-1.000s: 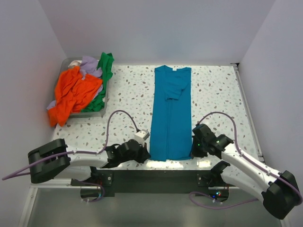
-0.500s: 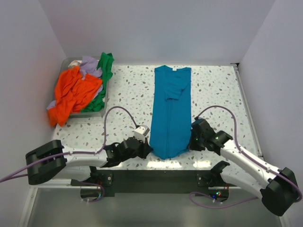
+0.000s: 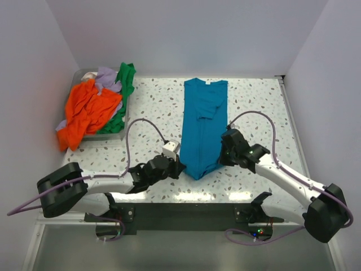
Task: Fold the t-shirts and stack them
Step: Fold the tshirt
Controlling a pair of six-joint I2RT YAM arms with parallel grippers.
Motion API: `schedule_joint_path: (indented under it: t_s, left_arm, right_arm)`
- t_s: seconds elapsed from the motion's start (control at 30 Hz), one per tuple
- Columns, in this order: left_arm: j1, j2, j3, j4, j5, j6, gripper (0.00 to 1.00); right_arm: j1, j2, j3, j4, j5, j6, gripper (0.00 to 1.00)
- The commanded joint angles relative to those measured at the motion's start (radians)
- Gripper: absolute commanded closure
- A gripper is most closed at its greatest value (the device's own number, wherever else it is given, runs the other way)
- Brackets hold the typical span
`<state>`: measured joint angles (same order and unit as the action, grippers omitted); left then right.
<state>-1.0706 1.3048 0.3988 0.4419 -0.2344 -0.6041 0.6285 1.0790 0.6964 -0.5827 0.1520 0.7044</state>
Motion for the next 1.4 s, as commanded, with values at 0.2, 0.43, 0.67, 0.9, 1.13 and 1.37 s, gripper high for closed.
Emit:
schedule_joint_path:
  t_s: [0.2, 0.43, 0.67, 0.9, 1.13, 1.37]
  left_arm:
    - [0.118, 0.066, 0.132, 0.058, -0.002, 0.142, 1.0]
    - [0.196, 0.143, 0.207, 0.084, 0.02, 0.181, 1.0]
    - [0.319, 0.229, 0.29, 0.135, 0.124, 0.196, 1.0]
    - [0.432, 0.37, 0.389, 0.179, 0.214, 0.214, 1.0]
    - [0.489, 0.534, 0.535, 0.201, 0.317, 0.222, 1.0]
    - [0.514, 0.611, 0.641, 0.184, 0.346, 0.224, 1.0]
  right_arm:
    - [0.005, 0.137, 0.176, 0.064, 0.159, -0.08, 1.0]
    - [-0.003, 0.248, 0.299, 0.076, 0.227, -0.114, 1.0]
    - [-0.039, 0.367, 0.423, 0.096, 0.258, -0.154, 1.0]
    - [-0.118, 0.453, 0.477, 0.144, 0.21, -0.177, 1.0]
    - [-0.229, 0.529, 0.509, 0.182, 0.141, -0.201, 1.0]
    - [-0.28, 0.624, 0.587, 0.188, 0.101, -0.223, 1.0]
